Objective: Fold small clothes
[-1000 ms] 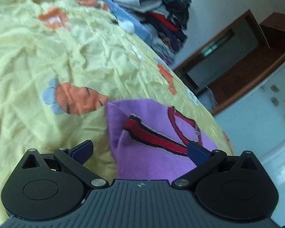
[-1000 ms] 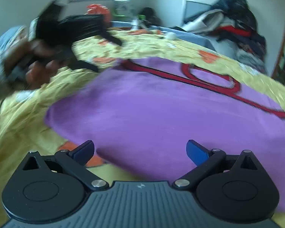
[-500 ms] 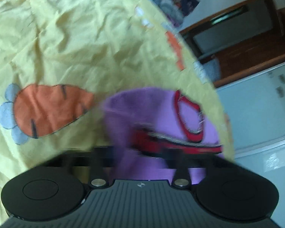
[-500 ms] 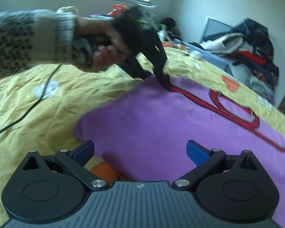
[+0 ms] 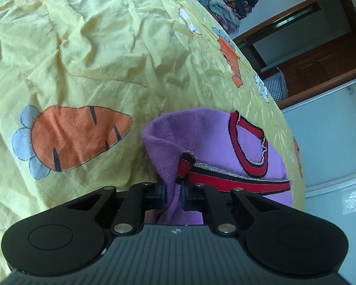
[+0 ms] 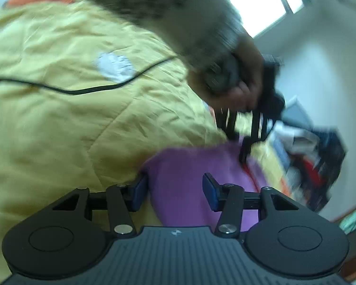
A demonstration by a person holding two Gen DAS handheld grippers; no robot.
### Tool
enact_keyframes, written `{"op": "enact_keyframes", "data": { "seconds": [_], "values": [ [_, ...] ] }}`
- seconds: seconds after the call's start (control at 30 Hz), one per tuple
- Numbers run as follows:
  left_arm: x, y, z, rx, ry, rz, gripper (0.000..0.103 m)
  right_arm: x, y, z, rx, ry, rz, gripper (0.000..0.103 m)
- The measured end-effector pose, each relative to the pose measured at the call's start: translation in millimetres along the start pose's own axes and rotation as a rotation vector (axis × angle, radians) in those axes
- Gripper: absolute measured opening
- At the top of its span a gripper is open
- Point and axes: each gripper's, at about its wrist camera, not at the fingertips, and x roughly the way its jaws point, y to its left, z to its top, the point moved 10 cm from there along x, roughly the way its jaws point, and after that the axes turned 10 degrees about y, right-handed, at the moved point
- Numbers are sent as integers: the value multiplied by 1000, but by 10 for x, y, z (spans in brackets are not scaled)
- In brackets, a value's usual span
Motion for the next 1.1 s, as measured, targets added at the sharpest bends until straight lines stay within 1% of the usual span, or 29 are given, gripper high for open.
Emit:
{"op": "enact_keyframes", "data": {
  "seconds": [0.03,0.07,0.1,0.13,0.23,0.27,0.33,0.43,0.5,0.53,0.57,0.63,0.67,0.8,0.9,1.0,1.1],
  "values": [
    [4,5,5,-9,0,-4,12,1,57,21,-74,-14,-36,49],
    [4,10,8,-16,0,-10,12,1,88,18,-120,-19,-46,43],
    [25,-3,21,-17,-2,-12,12,27,114,30,-130,-5,-12,21],
    [19,-4,17,-16,-2,-11,12,65,126,44,-110,13,25,9],
    [-27,-24,13,-28,-11,-27,10,87,75,61,-79,10,29,7],
    [-55,-35,11,-30,-15,-34,10,53,3,70,-30,-5,37,6],
    [-116,-87,6,-33,-21,-43,10,-31,-147,86,54,-42,28,6],
    [-218,-206,9,-26,-30,-36,9,-165,-442,44,204,-84,36,5],
    [-248,-320,23,-24,-35,-32,9,-243,-699,-36,343,-104,76,5],
    [-257,-385,29,-22,-36,-31,9,-263,-811,-72,393,-113,81,5],
    [-266,-453,37,-23,-41,-30,9,-302,-964,-145,474,-126,103,5],
    [-257,-621,53,-20,-41,-36,9,-346,-1214,-310,615,-139,150,5],
    [-249,-708,66,-20,-45,-34,9,-361,-1320,-392,663,-144,157,5],
    [-116,-1021,118,-37,-47,-45,9,-385,-1751,-916,928,-157,219,5],
    [94,-1245,135,-54,-32,-54,9,-356,-1949,-1377,1113,-163,260,5],
    [338,-1486,120,-49,-12,-45,9,-320,-2066,-1825,1260,-161,280,5],
    [600,-1726,98,-35,9,-36,9,-344,-2118,-2162,1345,-162,278,5]
  ]
}}
